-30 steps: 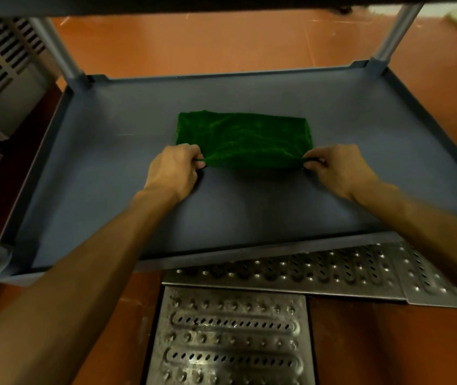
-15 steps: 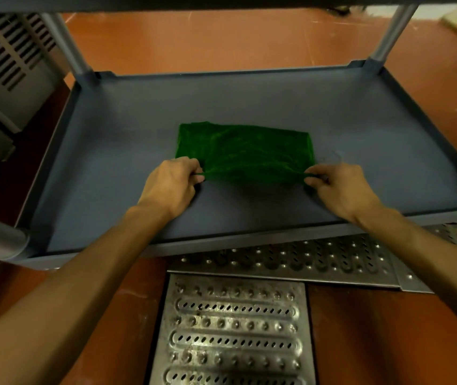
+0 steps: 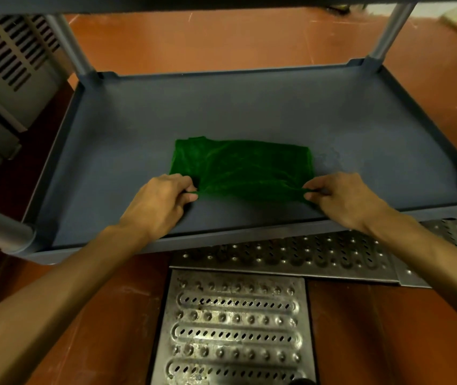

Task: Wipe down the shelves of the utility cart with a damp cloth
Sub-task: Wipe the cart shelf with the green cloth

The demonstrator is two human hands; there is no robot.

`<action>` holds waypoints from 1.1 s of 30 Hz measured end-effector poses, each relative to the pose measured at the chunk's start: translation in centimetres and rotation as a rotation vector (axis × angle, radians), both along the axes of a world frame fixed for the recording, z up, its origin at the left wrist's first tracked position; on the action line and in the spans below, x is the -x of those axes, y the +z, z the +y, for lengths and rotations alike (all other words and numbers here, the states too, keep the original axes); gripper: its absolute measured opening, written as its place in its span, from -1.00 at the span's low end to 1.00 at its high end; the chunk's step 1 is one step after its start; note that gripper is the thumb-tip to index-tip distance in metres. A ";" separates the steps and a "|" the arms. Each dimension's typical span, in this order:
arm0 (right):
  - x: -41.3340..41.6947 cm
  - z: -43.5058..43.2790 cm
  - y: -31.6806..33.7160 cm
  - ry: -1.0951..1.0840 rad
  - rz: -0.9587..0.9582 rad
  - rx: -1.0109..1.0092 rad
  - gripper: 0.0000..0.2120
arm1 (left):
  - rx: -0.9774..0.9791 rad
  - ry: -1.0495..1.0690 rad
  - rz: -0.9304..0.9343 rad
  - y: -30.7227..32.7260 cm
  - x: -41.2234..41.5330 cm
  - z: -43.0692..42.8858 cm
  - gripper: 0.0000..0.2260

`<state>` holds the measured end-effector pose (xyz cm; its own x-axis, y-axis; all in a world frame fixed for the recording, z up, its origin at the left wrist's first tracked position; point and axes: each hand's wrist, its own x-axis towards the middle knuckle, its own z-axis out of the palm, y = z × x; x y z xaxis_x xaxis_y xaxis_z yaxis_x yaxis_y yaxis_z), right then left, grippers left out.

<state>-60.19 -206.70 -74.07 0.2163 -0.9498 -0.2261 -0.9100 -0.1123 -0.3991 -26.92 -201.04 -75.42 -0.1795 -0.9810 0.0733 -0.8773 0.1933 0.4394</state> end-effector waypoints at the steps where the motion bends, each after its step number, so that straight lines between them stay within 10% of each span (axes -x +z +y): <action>1: -0.1 0.1 0.3 0.014 0.023 -0.028 -0.75 | 0.005 -0.010 0.005 0.0 -0.1 0.2 -0.90; 25: 1.1 1.1 7.5 0.193 0.051 -0.424 -0.83 | -0.323 -0.058 0.145 4.4 -1.0 4.6 -0.63; 33: 3.4 0.3 11.6 0.125 -0.125 -0.459 -0.84 | -0.152 -0.032 0.084 8.0 -0.2 3.6 -0.70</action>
